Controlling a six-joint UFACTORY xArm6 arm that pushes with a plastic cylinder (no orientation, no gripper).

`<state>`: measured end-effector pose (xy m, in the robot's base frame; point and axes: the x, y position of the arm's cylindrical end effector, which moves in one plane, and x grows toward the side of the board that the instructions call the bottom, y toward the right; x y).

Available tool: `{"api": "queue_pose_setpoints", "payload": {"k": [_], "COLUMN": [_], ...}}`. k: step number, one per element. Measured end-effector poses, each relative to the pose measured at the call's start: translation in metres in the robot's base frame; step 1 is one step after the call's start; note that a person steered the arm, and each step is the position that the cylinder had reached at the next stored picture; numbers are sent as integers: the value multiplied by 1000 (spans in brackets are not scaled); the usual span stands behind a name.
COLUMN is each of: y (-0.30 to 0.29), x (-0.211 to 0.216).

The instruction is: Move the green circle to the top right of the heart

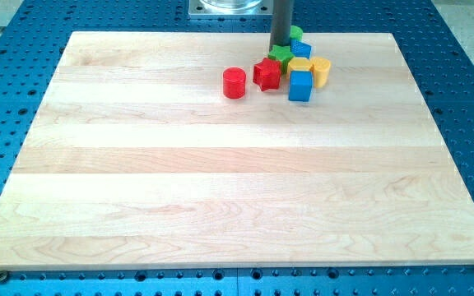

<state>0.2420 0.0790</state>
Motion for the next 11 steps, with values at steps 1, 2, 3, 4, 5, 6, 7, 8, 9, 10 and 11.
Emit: {"api": "queue_pose_setpoints", "payload": {"k": [1,2,3,4,5,6,7,8,9,10,11], "y": [-28,-43,-17,14,64,105,160,203,226,218,178], "x": [0,-9,-31,-31,-15,-24,-29,-33,-37,-5,-4]}}
